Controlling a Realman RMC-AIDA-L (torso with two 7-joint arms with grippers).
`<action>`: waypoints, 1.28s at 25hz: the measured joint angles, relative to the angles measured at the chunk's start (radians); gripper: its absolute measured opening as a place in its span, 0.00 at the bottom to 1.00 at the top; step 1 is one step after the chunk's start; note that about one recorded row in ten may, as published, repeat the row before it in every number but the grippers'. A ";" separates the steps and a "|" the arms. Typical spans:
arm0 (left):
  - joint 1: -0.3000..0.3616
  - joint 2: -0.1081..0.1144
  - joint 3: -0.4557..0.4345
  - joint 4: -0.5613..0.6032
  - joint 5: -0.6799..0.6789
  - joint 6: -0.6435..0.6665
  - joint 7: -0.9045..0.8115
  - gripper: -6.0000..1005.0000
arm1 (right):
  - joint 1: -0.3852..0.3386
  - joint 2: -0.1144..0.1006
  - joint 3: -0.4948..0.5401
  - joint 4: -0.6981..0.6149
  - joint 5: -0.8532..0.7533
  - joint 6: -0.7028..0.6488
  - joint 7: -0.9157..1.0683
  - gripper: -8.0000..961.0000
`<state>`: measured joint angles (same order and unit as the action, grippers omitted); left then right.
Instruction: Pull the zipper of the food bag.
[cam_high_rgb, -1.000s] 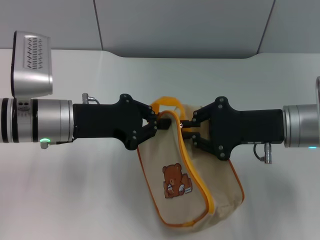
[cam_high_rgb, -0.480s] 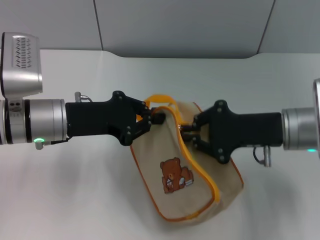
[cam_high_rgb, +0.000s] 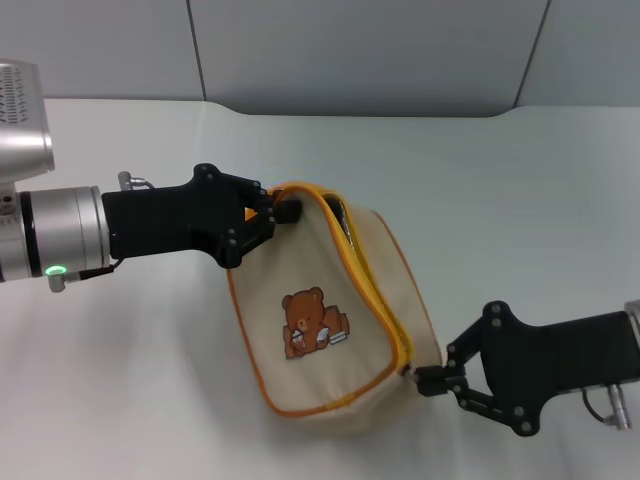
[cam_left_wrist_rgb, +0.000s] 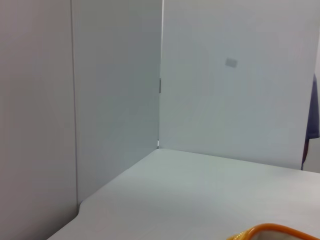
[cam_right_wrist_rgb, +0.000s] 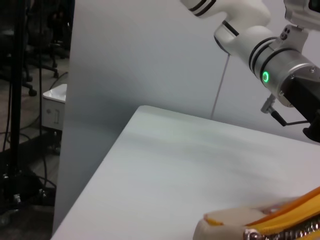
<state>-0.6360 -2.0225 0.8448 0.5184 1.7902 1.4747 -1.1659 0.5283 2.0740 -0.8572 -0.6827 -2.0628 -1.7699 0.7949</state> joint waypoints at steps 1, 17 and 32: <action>0.001 0.000 -0.002 0.000 0.001 -0.001 -0.001 0.06 | -0.001 -0.002 0.000 0.000 -0.004 -0.004 0.001 0.04; 0.037 -0.029 -0.018 -0.063 -0.004 -0.065 -0.067 0.08 | -0.013 -0.042 0.394 0.203 0.142 0.001 0.117 0.15; 0.128 -0.009 -0.106 -0.058 -0.001 0.398 0.049 0.46 | 0.028 -0.100 0.197 0.248 0.146 -0.098 0.290 0.79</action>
<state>-0.5078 -2.0311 0.7388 0.4607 1.7893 1.8727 -1.1165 0.5559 1.9739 -0.6602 -0.4346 -1.9169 -1.8681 1.0846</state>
